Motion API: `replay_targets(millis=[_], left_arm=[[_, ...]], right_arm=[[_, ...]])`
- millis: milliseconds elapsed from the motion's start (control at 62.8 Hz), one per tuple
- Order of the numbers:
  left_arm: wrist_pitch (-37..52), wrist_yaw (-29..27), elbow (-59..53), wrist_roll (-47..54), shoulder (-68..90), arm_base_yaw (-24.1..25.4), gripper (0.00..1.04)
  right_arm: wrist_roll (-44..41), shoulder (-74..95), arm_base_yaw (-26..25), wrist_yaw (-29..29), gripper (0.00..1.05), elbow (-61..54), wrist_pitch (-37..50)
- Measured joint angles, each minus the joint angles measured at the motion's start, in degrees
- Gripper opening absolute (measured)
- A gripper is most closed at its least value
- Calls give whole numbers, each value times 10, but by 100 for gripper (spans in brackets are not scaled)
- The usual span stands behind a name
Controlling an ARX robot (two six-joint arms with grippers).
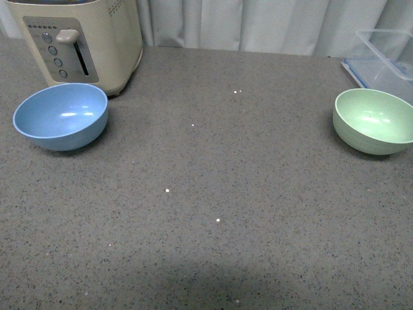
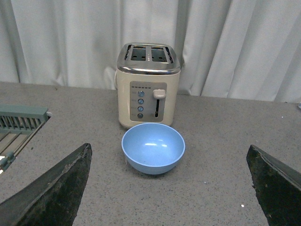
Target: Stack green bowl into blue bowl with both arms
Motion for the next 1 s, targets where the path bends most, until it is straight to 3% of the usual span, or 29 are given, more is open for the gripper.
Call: replay_targets(millis=[765, 781, 829, 861, 1004], left_arm=[[0, 0, 0, 0, 0, 0, 98], [-2, -9, 1, -3, 2, -2, 98], [-62, -124, 25, -55, 53, -27, 98], [-64, -172, 33, -82, 105, -24, 98], [20, -151, 88, -188, 322, 24, 98]], right_arm=[[0, 0, 0, 0, 96, 0, 0], [0, 0, 0, 0, 96, 0, 0], [0, 0, 0, 0, 96, 0, 0], [0, 0, 0, 2, 96, 0, 0], [0, 0, 0, 0, 96, 0, 0]])
